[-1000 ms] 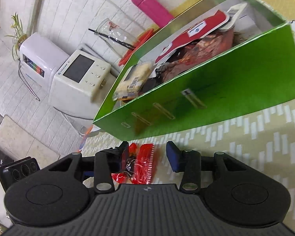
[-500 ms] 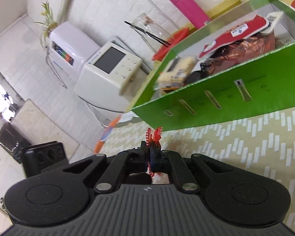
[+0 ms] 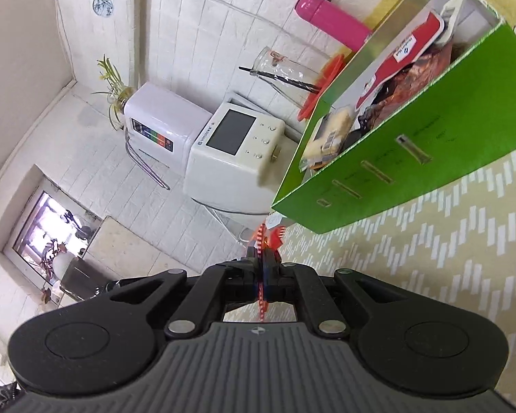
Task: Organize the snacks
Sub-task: 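Grasp the red candy packets with the right gripper and lift them, then drop the red candy packets into the green box and open the right gripper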
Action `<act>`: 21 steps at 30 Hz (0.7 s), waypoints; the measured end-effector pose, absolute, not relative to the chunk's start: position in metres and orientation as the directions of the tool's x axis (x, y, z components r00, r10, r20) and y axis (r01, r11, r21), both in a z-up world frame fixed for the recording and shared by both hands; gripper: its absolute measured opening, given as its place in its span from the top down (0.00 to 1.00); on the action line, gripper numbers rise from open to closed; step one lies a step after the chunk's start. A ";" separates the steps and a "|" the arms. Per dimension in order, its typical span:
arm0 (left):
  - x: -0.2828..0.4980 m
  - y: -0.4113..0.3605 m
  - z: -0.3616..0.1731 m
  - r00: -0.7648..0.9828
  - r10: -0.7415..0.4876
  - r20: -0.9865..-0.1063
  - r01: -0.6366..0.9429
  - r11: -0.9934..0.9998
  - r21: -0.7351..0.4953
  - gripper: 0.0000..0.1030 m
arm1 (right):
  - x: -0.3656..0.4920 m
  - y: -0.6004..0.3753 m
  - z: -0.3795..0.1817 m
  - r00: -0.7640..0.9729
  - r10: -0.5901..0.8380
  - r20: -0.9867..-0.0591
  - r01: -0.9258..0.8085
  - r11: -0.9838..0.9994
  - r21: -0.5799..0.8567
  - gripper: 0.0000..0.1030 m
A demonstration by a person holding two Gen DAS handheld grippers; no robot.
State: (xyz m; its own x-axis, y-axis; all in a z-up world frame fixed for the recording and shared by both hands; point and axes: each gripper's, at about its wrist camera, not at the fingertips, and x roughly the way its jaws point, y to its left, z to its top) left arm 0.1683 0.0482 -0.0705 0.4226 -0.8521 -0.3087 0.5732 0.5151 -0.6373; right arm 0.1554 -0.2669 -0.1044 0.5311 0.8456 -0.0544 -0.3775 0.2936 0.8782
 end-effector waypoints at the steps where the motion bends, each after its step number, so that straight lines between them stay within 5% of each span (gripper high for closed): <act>1: 0.168 0.048 -0.071 0.422 -0.852 -0.310 0.574 0.515 -0.636 0.58 | 0.154 -0.268 -0.104 0.537 0.842 -0.061 -0.381 0.306 0.872 0.95; 12: 0.162 0.020 -0.060 0.446 -0.789 -0.422 0.562 0.614 -0.555 0.69 | 0.151 -0.272 -0.095 0.572 0.798 -0.193 -0.382 0.466 0.798 0.95; 21: 0.157 -0.008 -0.030 0.491 -0.729 -0.477 0.557 0.684 -0.471 0.69 | 0.147 -0.289 -0.085 0.604 0.781 -0.159 -0.391 0.464 0.794 0.95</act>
State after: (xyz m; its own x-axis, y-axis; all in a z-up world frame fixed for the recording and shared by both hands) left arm 0.1567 -0.0082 -0.0296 0.4914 -0.7288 -0.4767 0.5572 0.6838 -0.4710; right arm 0.1466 -0.2892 -0.0850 0.6039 0.7811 -0.1589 -0.3914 0.4643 0.7945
